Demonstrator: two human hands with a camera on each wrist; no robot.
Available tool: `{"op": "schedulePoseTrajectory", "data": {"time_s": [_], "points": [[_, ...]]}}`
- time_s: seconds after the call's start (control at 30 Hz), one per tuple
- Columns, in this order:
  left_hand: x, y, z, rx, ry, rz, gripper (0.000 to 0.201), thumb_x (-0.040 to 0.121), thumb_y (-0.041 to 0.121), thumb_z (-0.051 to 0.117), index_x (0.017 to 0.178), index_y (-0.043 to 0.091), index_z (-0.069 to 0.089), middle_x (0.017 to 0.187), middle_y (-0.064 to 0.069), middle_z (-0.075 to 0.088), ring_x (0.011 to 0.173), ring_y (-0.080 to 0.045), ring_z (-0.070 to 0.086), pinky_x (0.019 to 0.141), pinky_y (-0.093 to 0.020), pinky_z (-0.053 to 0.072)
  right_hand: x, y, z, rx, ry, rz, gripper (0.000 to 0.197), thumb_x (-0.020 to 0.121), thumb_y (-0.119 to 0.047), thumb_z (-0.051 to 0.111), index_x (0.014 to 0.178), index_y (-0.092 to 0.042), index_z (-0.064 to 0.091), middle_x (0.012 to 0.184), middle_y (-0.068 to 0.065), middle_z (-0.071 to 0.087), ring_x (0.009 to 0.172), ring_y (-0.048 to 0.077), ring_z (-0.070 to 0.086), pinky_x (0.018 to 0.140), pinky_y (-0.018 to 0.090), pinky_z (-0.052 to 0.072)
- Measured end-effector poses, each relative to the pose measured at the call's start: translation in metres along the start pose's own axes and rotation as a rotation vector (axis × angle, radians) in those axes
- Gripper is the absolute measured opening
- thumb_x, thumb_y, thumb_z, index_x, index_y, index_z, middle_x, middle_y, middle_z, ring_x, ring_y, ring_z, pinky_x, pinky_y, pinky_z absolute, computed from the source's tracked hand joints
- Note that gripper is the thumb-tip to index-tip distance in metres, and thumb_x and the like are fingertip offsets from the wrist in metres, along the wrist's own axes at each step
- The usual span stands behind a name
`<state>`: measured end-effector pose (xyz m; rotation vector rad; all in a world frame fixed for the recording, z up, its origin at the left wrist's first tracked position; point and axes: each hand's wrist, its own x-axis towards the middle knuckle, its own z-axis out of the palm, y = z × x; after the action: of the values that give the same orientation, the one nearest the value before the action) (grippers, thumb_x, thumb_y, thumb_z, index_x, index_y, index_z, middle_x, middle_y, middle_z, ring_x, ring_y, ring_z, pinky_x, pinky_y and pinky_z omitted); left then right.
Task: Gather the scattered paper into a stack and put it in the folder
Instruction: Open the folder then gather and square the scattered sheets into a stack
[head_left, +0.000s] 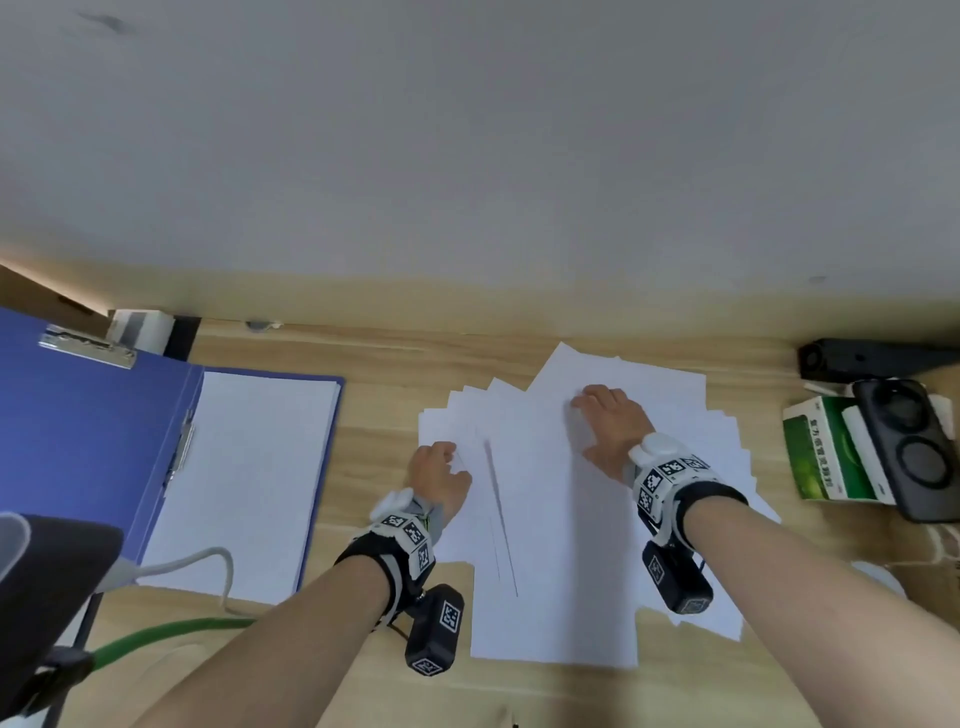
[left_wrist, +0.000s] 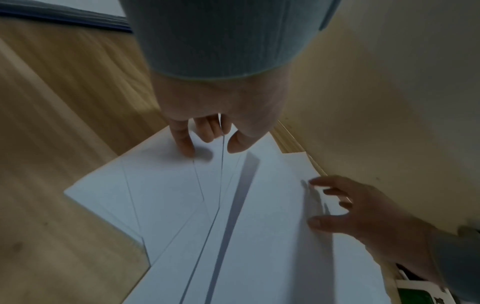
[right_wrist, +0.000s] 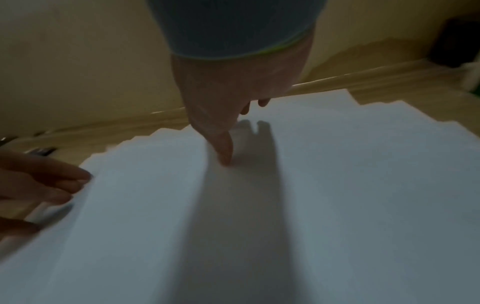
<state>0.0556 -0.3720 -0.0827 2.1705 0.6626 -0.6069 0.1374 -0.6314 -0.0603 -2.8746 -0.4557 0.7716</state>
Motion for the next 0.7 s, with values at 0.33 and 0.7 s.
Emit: {"op": "schedulePoseTrajectory", "data": {"time_s": [0.33, 0.7], "points": [[0.022, -0.007, 0.008, -0.024, 0.002, -0.007, 0.027, 0.083, 0.011, 0.057, 0.108, 0.014, 0.068, 0.123, -0.007, 0.052, 0.107, -0.02, 0.057, 0.082, -0.027, 0.048, 0.049, -0.022, -0.015, -0.351, -0.16, -0.252, 0.073, 0.063, -0.05, 0.078, 0.129, -0.029, 0.055, 0.125, -0.001, 0.045, 0.117, 0.024, 0.037, 0.104, 0.034, 0.028], [0.012, -0.007, 0.003, 0.051, -0.058, -0.018, 0.049, 0.073, 0.013, 0.058, 0.122, 0.017, 0.052, 0.123, -0.006, 0.046, 0.108, -0.021, 0.054, 0.085, -0.037, 0.054, -0.001, -0.024, -0.006, 0.007, -0.291, 0.05, 0.044, 0.08, -0.027, 0.066, 0.121, -0.04, 0.06, 0.115, -0.002, 0.067, 0.105, 0.027, 0.063, 0.084, 0.035, 0.051]]}}
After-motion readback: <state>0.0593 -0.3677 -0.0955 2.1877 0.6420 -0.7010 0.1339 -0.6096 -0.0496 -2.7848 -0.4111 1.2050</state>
